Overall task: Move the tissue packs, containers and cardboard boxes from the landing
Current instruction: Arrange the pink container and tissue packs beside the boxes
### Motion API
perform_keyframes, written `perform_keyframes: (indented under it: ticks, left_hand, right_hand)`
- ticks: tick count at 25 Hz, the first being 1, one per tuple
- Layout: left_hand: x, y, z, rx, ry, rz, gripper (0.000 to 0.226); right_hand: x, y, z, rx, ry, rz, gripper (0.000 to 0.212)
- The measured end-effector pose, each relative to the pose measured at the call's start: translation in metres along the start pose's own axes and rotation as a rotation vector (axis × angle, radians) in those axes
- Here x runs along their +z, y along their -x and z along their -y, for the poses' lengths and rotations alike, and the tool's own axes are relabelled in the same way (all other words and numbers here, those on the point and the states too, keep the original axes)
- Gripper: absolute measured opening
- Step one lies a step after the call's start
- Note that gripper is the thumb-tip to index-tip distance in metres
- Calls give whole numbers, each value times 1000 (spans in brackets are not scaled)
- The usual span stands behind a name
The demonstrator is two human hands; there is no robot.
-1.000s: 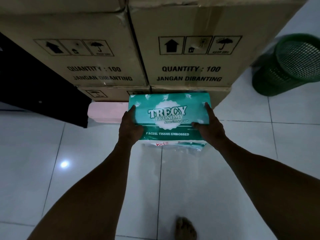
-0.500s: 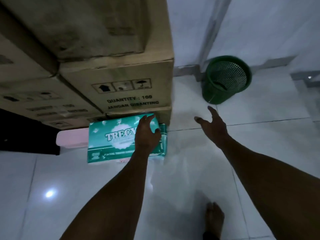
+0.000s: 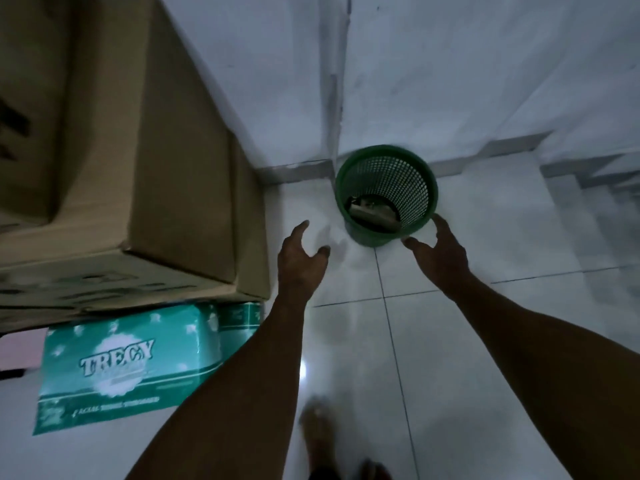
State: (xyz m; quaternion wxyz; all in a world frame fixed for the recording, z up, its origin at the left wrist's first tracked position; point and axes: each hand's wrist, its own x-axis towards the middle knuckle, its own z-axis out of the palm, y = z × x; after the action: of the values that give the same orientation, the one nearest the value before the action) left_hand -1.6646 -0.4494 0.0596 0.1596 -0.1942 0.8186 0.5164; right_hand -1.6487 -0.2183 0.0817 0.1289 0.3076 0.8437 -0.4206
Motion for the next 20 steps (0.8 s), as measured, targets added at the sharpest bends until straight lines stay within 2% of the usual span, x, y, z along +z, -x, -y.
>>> perform_keyframes:
  ticks: [8,11,17,20]
  left_hand:
    - [78,-92,-26,-58,49,70,77]
    - [103,-121,-22,-117,119,35,79]
    - [120,-120,-17,-132,185,-103,69]
    - [93,-113,-9,-172,175,-144,58]
  right_hand:
    - [-8,-139,-8,-7,-19,3,80]
    - [9,-181,-22,-97,96,22,75]
    - [21,-190,-36,-144,104,-8,80]
    - [33,-166,-23,-105,39,94,81]
